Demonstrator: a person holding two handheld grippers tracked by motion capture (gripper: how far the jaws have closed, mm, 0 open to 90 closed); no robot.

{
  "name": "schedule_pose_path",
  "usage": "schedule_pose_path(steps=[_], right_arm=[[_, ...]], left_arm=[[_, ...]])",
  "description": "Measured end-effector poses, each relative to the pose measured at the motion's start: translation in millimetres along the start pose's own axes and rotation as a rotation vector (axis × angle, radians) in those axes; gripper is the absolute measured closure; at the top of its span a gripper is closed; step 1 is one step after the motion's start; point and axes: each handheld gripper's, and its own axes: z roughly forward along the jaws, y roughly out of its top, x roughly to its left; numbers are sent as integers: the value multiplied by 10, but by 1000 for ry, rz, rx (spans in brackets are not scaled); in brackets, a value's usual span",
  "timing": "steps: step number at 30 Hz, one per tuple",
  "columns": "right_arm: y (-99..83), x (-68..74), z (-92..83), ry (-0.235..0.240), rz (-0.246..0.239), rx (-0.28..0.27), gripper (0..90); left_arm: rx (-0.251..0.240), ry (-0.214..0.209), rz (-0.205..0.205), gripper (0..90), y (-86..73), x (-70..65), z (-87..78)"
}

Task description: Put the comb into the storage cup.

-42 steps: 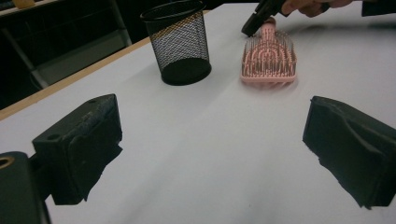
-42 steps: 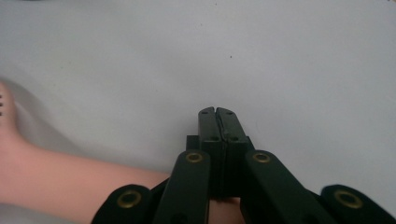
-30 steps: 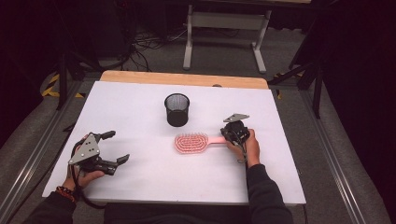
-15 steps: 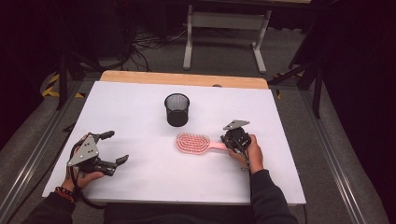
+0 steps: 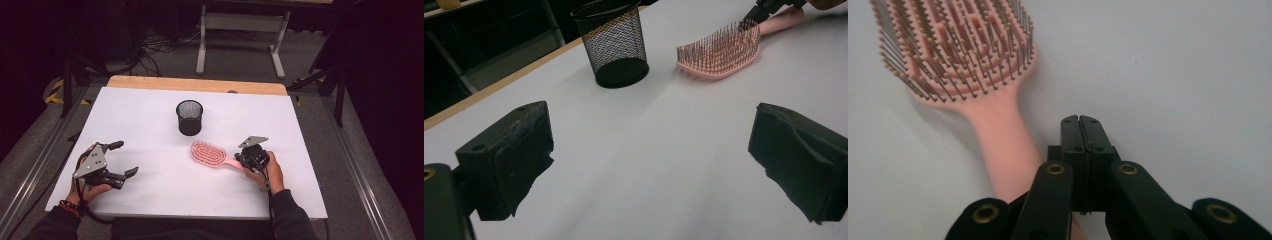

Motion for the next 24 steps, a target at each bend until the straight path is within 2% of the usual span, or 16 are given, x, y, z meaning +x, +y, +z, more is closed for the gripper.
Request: schedule_pose_path(steps=[5, 24], right_arm=[[-31, 47, -21, 29, 7, -11, 896], [-46, 186, -59, 67, -28, -1, 894]], left_arm=[[6, -11, 3, 50, 1, -1, 13], [-5, -25, -3, 49, 3, 4, 9]])
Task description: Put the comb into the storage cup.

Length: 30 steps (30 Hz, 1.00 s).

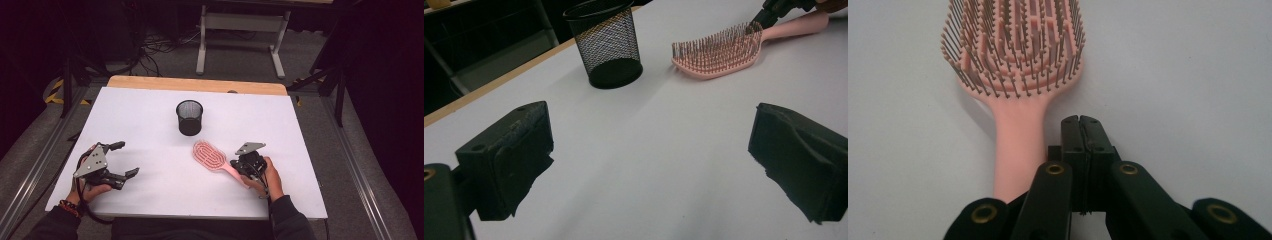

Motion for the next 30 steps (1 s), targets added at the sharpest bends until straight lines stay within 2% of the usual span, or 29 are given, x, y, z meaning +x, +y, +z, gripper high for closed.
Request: schedule_pose_path(steps=[1, 15, 20, 30], right_arm=[[4, 8, 1, -2, -11, 1, 893], [11, 21, 3, 12, -21, 3, 892], [18, 7, -4, 8, -25, -2, 866], [42, -42, -125, -18, -25, -46, 830]], left_arm=[[-1, 0, 2, 49, 1, 1, -2], [-4, -1, 1, 50, 0, 1, -1], [-3, -2, 4, 51, 1, -3, -1], [1, -8, 4, 54, 1, -12, 10]])
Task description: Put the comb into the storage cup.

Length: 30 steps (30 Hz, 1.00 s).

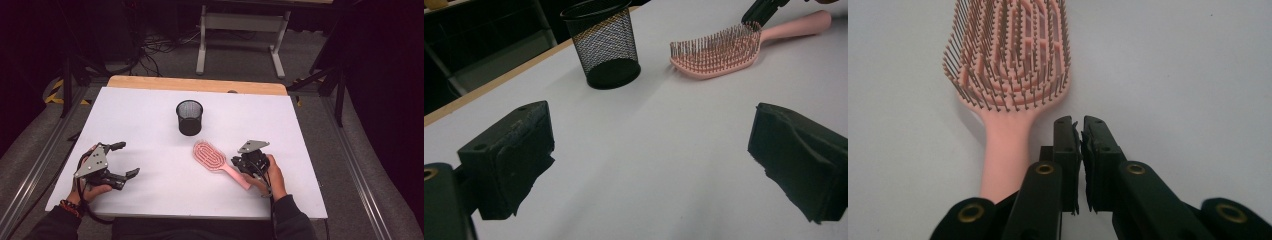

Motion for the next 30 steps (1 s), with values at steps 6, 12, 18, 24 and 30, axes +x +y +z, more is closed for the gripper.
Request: schedule_pose_path(steps=[6, 12, 18, 24, 30], right_arm=[[18, -58, -115, -17, 22, -30, 728], [51, -87, -234, -45, 30, -71, 624], [63, -114, -308, -69, 36, -90, 493], [85, -92, -400, -98, 26, -166, 398], [84, -61, -507, -132, 6, -252, 343]], left_arm=[[-5, -4, -3, 58, -1, -5, 4], [4, -8, 2, 58, -3, -11, 15], [6, -9, 3, 57, 0, -14, 13], [15, -19, 10, 58, -2, -14, 16], [18, -16, 14, 57, 1, -18, 14]])
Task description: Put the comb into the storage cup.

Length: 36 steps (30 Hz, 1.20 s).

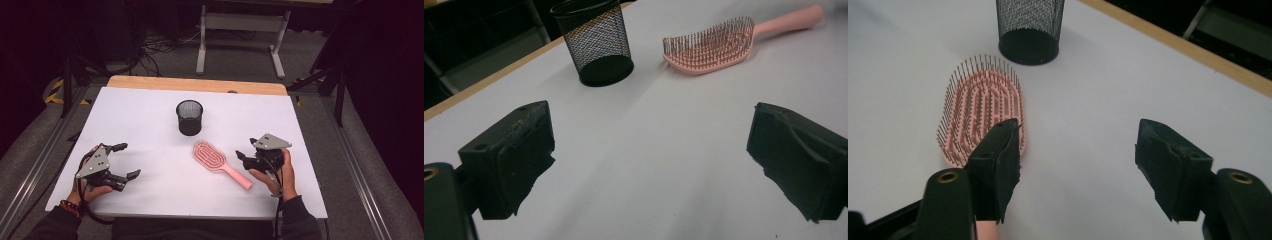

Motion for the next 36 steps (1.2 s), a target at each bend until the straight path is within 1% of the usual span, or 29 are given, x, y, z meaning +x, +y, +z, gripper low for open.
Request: schedule_pose_path(steps=[1, 4, 6, 7, 8, 9, 10, 12, 13, 16, 18, 19, 21, 24, 26, 29, 31, 33, 36], right_arm=[[0, 0, -19, -2, -5, -13, 332], [-3, 11, -108, -24, -22, -81, 283], [-13, 16, -147, -28, -21, -124, 260], [-21, 24, -173, -13, -15, -155, 245], [-21, 24, -173, -13, -15, -155, 245], [-31, 51, -207, -2, -25, -192, 228], [-32, 62, -216, -7, -30, -199, 212], [-32, 86, -234, 2, -33, -210, 193], [-32, 86, -234, 2, -33, -210, 193], [-32, 122, -234, -7, -43, -195, 135], [-32, 148, -218, 12, -46, -164, 114], [-34, 171, -213, 17, -57, -154, 113], [-35, 195, -209, 17, -65, -149, 89], [-51, 234, -204, 17, -56, -157, 60], [-70, 254, -213, 12, -63, -173, 51], [-104, 287, -221, 18, -68, -190, 48], [-115, 307, -209, 25, -77, -172, 48], [-123, 335, -192, 48, -93, -143, 56], [-124, 372, -159, 69, -117, -98, 58]], left_arm=[[-1, 1, 0, 57, 1, -1, -2], [-4, 2, 0, 57, 3, -3, -3], [-3, 3, 1, 57, 3, -5, -2], [-3, 3, 2, 56, 4, -8, -1], [-3, 3, 4, 56, 6, -8, -2], [-4, 5, 2, 56, 8, -12, -2], [-5, 6, 4, 56, 10, -12, -5], [-5, 8, 4, 56, 10, -13, -5], [-5, 8, 4, 56, 10, -13, -5], [-8, 11, 6, 55, 12, -12, -10], [-8, 9, 5, 56, 11, -11, -10], [-9, 10, 4, 56, 11, -15, -7], [-12, 8, 6, 55, 13, -20, -4], [-11, 8, 8, 55, 16, -27, -5], [-11, 7, 7, 55, 16, -25, -6], [-11, 7, 6, 55, 15, -25, -3], [-9, 5, 9, 55, 17, -28, 0], [-10, 6, 9, 54, 21, -35, 4], [-7, 1, 15, 54, 22, -36, 8]])
